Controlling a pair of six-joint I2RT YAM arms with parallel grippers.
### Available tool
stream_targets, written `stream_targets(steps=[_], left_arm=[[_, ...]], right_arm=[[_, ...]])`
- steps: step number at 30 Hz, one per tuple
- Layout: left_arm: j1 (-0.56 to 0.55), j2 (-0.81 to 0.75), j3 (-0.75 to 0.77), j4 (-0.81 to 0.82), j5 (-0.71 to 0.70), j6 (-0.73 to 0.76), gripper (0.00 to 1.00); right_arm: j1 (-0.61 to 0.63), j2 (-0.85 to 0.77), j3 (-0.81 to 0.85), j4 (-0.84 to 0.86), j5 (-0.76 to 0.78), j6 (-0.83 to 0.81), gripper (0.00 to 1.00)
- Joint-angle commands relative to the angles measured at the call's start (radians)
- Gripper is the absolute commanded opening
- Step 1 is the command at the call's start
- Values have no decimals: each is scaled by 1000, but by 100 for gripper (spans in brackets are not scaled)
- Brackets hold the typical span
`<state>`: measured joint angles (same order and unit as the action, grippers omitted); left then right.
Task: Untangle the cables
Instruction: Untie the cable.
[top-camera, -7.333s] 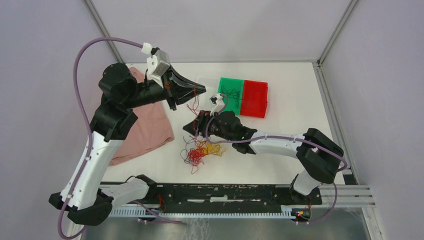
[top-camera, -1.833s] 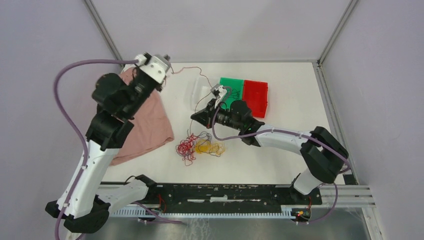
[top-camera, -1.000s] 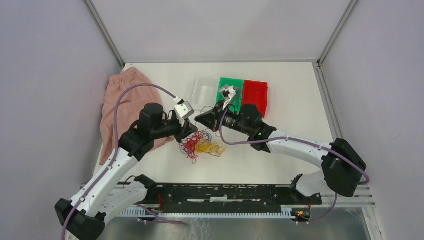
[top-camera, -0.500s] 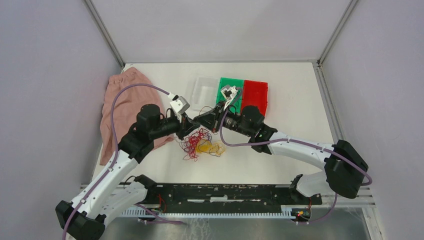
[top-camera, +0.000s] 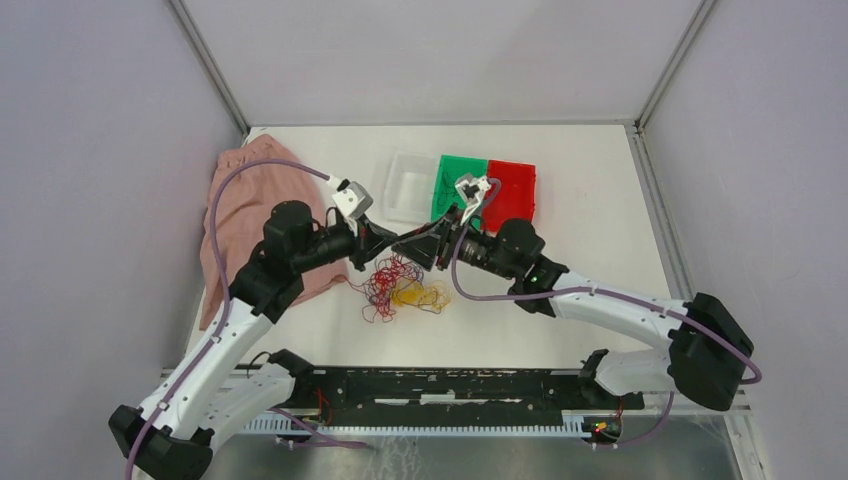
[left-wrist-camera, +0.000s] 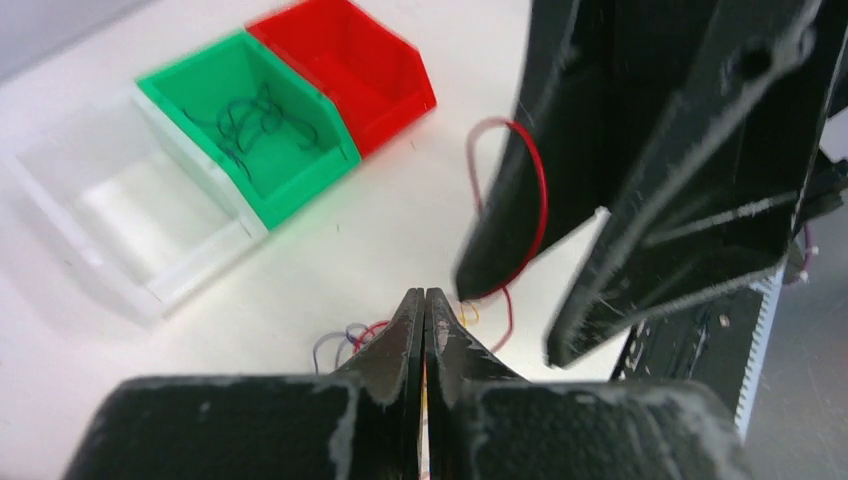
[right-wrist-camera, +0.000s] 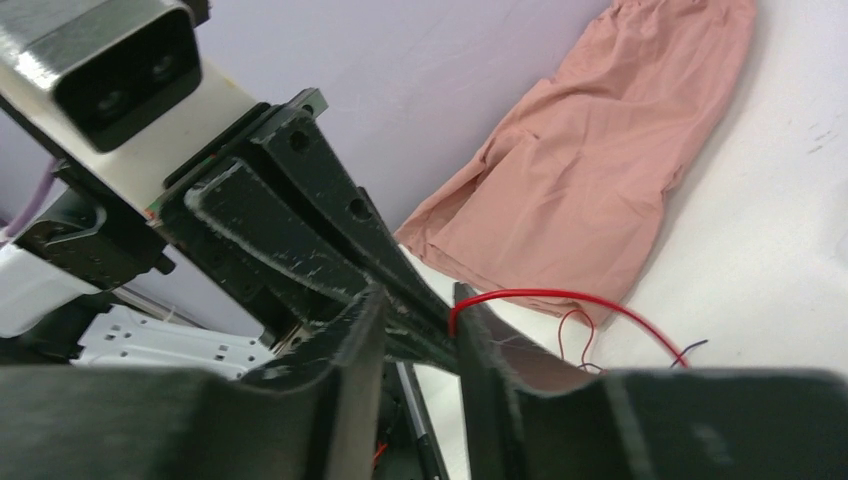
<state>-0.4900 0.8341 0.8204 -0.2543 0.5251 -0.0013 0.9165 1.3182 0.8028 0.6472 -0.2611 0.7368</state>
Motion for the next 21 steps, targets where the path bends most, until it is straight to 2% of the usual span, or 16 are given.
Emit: stream_targets(steps=[1, 8, 12, 15, 18, 21], left_arm=[[12, -3, 138, 26, 0, 13, 3], [12, -17, 230, -28, 23, 75, 3], [12, -19, 193, -98, 156, 82, 3], [10, -24, 114, -109, 262, 62, 10], [10, -14, 55, -90, 299, 61, 19], [10, 13, 47, -217, 281, 220, 28]], right_arm=[[-10, -133, -60, 38, -50, -12, 47], [-84, -295, -22, -122, -106, -51, 46], [-85, -263, -7, -107, -99, -20, 41], [-85, -209, -13, -27, -111, 39, 36], [-83, -166, -8, 27, -127, 75, 33], [-82, -167, 4, -39, -121, 31, 35]])
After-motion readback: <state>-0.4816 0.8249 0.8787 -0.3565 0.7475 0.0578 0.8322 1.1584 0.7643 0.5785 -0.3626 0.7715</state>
